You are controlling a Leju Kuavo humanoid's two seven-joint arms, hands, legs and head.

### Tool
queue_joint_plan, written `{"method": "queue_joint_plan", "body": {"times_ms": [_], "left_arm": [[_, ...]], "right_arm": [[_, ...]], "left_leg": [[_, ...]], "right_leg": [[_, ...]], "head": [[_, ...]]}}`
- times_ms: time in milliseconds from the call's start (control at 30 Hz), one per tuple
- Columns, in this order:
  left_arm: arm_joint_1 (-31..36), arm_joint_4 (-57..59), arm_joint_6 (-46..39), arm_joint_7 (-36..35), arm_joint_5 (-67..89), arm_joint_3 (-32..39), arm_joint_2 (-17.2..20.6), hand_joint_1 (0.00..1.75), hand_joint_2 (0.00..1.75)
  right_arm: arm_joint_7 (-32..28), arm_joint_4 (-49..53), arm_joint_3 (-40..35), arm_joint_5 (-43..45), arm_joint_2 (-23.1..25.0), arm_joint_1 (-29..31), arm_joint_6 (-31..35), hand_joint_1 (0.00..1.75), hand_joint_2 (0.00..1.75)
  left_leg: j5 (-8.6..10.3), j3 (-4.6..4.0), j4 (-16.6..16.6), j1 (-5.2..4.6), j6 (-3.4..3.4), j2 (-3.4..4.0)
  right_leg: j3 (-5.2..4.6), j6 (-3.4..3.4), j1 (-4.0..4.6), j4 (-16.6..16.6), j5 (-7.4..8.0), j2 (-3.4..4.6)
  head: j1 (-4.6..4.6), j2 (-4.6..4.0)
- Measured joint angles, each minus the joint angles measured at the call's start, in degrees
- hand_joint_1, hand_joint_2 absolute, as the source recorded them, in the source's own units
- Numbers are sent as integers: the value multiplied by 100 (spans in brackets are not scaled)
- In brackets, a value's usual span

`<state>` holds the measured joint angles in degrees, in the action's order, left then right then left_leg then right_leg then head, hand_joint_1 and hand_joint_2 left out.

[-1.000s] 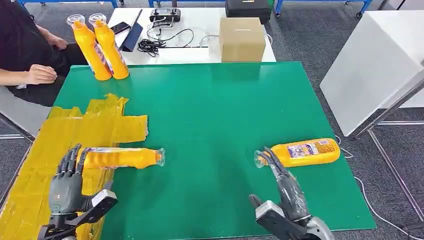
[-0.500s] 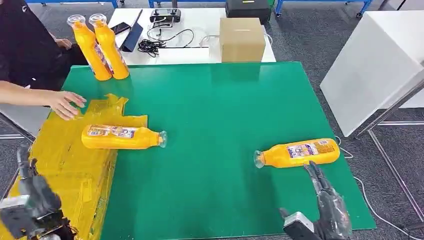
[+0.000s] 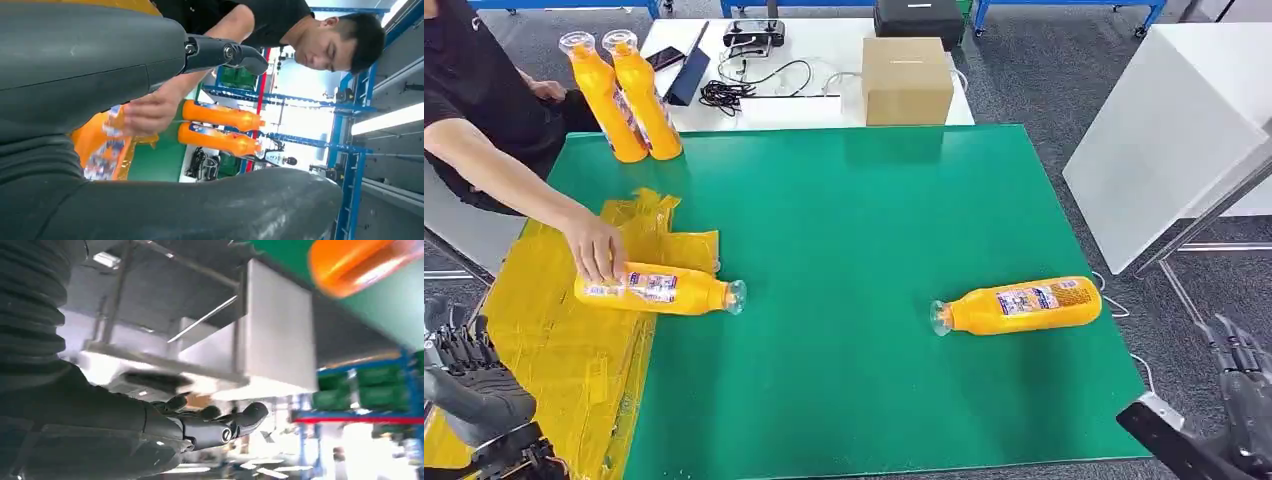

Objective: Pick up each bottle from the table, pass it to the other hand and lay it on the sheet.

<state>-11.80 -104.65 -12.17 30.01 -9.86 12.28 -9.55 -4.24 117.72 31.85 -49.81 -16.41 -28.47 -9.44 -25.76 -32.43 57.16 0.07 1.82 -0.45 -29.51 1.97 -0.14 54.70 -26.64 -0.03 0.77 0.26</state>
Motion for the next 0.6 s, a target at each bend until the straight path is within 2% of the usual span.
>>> {"method": "queue_joint_plan", "body": {"times_ms": [33,200,367,467,600], "left_arm": [[0,0,0,0,0,0,-7,0,0],[2,-2,6,-20,-2,-4,-28,0,0],[70,0,46,-65,-13,-92,-28,0,0],[153,33,87,-125,-11,-157,-24,0,0],[288,105,98,-184,18,-260,2,0,0]], "right_arm": [[-9,-33,83,-13,31,31,0,0,175],[-5,-142,316,-135,144,153,-80,0,175],[172,-659,306,-620,96,547,-13,0,175],[397,-1190,103,-789,-89,916,165,0,175],[787,-1966,-539,-909,-356,1502,649,0,175]], "left_leg": [[2,-3,0,0,0,0],[3,-6,0,2,-2,1],[2,-7,-1,2,-1,10],[6,-6,-1,0,3,15],[11,0,2,0,9,18]], "right_leg": [[37,0,0,1,0,0],[34,-1,4,2,0,0],[35,-1,4,1,0,2],[41,1,3,2,3,5],[44,3,3,2,7,7]], "head": [[2,0],[0,0],[0,0],[0,0],[0,0]]}}
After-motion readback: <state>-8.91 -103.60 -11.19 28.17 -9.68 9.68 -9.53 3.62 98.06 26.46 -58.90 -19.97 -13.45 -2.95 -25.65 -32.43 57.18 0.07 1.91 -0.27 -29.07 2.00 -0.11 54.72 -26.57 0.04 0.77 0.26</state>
